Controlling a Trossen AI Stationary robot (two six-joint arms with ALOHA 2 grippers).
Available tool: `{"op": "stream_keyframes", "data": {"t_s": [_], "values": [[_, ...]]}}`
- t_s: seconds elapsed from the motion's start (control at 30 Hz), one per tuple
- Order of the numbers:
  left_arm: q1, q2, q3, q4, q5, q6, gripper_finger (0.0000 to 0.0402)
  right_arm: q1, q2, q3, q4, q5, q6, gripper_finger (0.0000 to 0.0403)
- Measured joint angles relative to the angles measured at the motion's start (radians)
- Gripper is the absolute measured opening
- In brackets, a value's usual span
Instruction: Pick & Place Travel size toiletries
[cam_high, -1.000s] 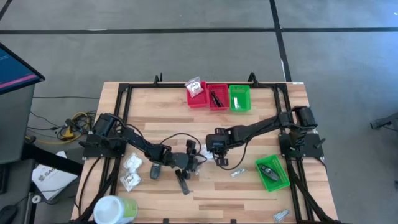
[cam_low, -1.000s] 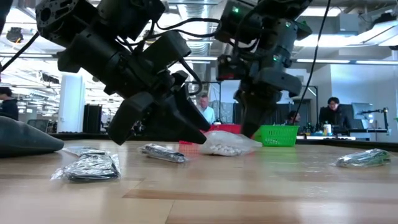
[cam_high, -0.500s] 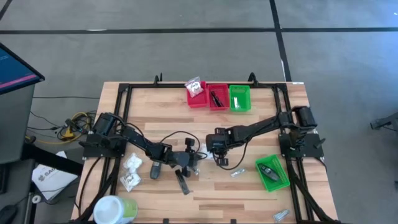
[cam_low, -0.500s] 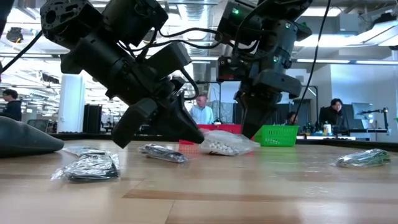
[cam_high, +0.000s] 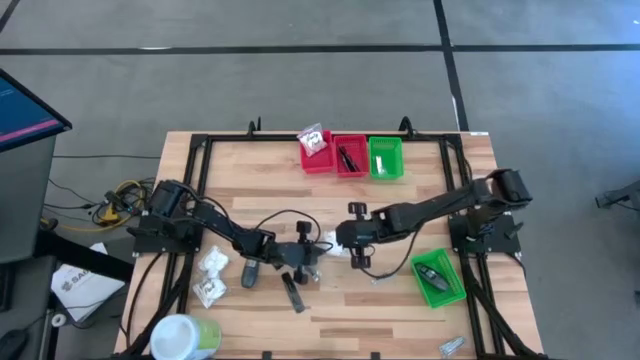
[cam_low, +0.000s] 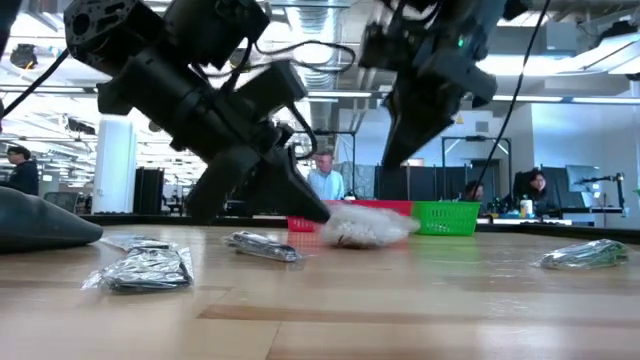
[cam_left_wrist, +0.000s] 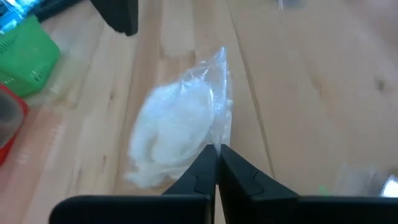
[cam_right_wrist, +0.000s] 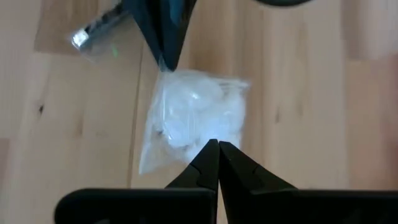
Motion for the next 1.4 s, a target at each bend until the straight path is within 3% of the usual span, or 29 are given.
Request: {"op": "stream_keyframes", "data": {"t_s": [0.3, 0.43, 0.73, 0.93, 1.1, 1.4], "values": [[-0.004, -0.203, -0.060, 0.002, 0.040, -0.081, 0.0001, 0.079, -0.117, 0.000, 0.002, 0.209, 0.001, 0.0000], [0.006, -0.311, -0.097, -0.003, 0.121, -0.136, 0.0000, 0.106, -0.153, -0.002, 0.059, 0.288, -0.018, 0.0000], [0.080, -0.574, -0.120, -0.078, 0.288, -0.297, 0.0000, 0.080, -0.267, 0.000, 0.202, 0.281, -0.080, 0.0000], [0.211, -0.712, -0.117, -0.110, 0.422, -0.444, 0.0000, 0.012, -0.351, 0.001, 0.246, 0.241, -0.079, 0.0005], [0.233, -0.788, -0.122, -0.256, 0.465, -0.433, 0.0000, -0.041, -0.331, 0.000, 0.194, 0.198, 0.008, 0.0056], [0.221, -0.816, -0.148, -0.248, 0.531, -0.422, 0.0000, -0.030, -0.226, 0.000, 0.185, 0.091, -0.055, 0.0184]]}}
